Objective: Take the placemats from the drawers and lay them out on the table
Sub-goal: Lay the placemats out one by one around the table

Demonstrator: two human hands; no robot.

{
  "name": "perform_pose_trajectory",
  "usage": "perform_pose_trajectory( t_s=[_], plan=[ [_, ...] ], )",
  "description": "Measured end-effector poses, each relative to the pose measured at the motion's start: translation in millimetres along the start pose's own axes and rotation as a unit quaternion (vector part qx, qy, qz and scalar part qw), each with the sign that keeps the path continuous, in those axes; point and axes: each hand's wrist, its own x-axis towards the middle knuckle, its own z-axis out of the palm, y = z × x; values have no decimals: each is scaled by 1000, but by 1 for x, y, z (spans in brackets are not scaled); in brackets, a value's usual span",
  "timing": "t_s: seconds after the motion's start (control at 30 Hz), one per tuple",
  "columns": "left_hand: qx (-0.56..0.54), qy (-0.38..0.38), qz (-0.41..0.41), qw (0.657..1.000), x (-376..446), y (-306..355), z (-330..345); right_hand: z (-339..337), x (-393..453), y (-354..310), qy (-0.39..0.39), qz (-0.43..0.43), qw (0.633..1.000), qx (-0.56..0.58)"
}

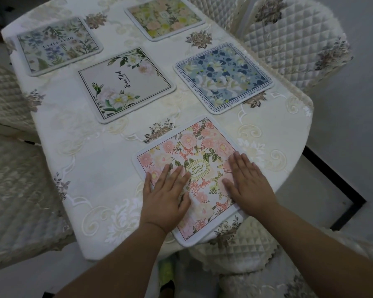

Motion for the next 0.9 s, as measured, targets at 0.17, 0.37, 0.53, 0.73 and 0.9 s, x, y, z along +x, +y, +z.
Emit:
perform_pose_trajectory(
  t_s=[0.17, 0.37, 0.53, 0.73, 0.9],
  plan=[
    [6, -1, 3, 1000, 0, 0, 0, -9, 8, 26, -4, 75, 997, 26],
    [21, -2, -30, 999, 0, 0, 0, -28, 64, -11, 20, 13, 999, 38],
    [-2, 14, -44, 999, -2, -4, 2, -25, 139, -69, -36, -63, 996, 55],
    [-24, 10, -42, 999, -1, -6, 3, -18, 160, -59, -22, -62, 998, 5],
    [-10, -14, -47, 999, 4, -4, 3, -27, 144, -32, 21, 6, 999, 39]
  ],
)
